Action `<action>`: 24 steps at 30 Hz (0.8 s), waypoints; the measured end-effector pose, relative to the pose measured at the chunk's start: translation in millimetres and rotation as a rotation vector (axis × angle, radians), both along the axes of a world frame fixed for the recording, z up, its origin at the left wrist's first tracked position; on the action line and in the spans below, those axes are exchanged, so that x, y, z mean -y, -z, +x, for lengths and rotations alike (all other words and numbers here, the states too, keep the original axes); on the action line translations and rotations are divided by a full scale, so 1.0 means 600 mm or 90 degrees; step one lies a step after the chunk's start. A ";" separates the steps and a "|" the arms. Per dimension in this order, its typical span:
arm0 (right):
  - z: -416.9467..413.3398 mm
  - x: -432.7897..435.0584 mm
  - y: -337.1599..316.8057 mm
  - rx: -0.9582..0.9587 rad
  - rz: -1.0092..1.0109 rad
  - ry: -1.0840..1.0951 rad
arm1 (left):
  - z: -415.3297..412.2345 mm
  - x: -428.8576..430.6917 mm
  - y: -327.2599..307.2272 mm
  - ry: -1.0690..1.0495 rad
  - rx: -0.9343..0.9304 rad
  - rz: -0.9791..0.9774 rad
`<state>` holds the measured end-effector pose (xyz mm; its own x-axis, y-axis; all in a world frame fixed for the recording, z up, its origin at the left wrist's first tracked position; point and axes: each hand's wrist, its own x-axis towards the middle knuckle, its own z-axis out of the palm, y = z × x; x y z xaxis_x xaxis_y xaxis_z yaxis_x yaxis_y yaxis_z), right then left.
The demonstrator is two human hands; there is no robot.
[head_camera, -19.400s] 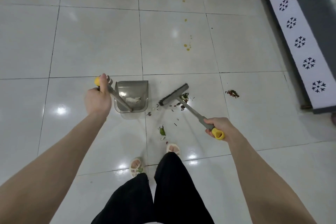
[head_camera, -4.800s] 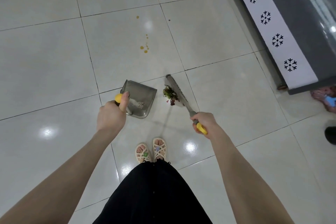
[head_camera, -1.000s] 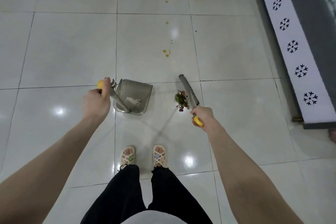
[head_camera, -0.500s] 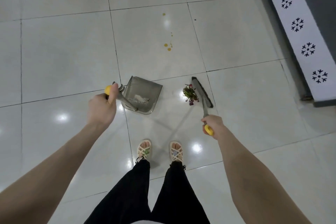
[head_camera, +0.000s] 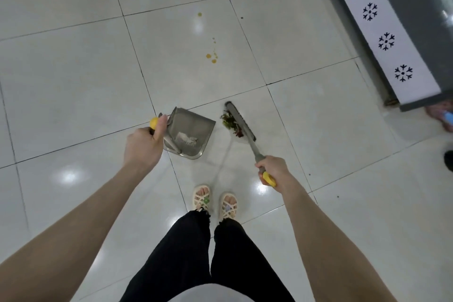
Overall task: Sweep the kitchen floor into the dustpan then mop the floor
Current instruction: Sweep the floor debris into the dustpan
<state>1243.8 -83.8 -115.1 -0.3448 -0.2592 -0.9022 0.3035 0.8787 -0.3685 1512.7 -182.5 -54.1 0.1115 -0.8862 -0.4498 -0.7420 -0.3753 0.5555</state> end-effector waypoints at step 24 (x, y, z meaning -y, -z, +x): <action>-0.016 -0.009 0.034 -0.090 -0.019 -0.078 | -0.020 -0.026 -0.017 0.197 0.057 0.052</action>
